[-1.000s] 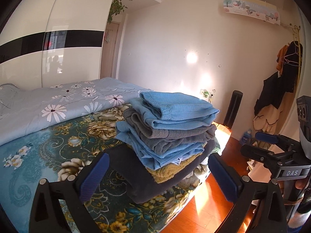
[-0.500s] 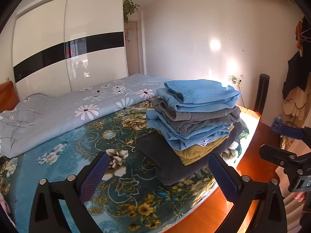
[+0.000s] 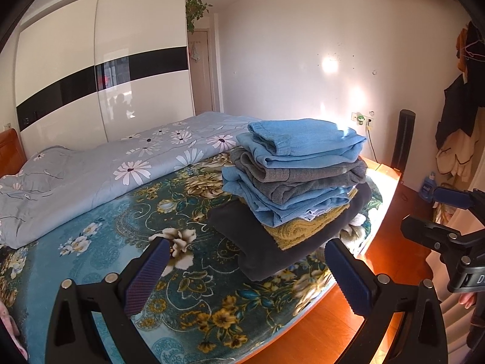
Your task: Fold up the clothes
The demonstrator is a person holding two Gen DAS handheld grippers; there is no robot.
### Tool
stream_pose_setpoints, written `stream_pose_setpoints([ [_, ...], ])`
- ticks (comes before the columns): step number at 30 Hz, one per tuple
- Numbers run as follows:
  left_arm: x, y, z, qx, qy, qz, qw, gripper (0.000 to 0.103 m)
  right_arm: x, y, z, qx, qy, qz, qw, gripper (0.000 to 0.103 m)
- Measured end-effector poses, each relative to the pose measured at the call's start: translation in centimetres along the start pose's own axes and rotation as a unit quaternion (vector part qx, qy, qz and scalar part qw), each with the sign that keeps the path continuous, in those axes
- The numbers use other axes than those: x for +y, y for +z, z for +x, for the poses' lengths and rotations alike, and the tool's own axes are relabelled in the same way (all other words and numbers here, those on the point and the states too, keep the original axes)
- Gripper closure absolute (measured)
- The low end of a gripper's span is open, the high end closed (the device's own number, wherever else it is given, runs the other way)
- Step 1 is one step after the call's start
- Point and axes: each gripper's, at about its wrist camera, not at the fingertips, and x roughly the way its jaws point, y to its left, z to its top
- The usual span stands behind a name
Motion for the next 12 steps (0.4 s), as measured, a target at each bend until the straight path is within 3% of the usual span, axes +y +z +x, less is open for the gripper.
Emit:
stream_pose_setpoints([
  [12,0.63,-0.12,0.17,0.009,0.003,-0.003,1.0000,0.000,0.49,0.35,-0.21,-0.004,-0.002,-0.008,1.000,0.000],
])
